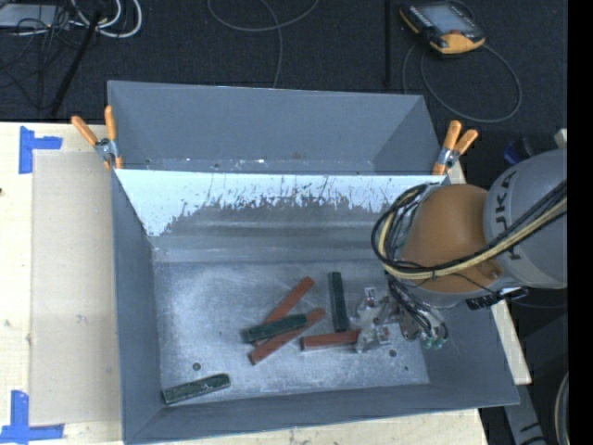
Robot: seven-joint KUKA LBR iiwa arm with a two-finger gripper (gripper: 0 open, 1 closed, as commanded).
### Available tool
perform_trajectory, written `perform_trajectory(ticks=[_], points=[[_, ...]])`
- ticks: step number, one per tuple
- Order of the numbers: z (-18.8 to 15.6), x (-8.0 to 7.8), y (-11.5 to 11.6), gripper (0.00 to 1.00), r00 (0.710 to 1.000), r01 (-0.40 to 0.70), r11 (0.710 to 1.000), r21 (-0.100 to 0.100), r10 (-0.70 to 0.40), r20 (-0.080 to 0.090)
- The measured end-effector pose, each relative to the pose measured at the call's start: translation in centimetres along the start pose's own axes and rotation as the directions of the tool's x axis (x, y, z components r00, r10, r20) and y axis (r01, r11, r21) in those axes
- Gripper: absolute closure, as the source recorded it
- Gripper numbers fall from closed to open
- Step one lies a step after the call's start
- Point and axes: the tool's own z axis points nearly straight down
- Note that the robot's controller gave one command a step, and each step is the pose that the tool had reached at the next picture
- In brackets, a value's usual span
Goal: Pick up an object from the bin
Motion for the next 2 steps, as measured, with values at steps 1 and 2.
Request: perform_trajectory(ticks=[1,2], points=[[0.0,0.0,0.0,1.00,1.000,0.001,1.000,0.000,-0.001,0.000],[-14.1,0.6,0.1,1.00,1.000,0.019,1.000,0.000,-0.019,0.002]])
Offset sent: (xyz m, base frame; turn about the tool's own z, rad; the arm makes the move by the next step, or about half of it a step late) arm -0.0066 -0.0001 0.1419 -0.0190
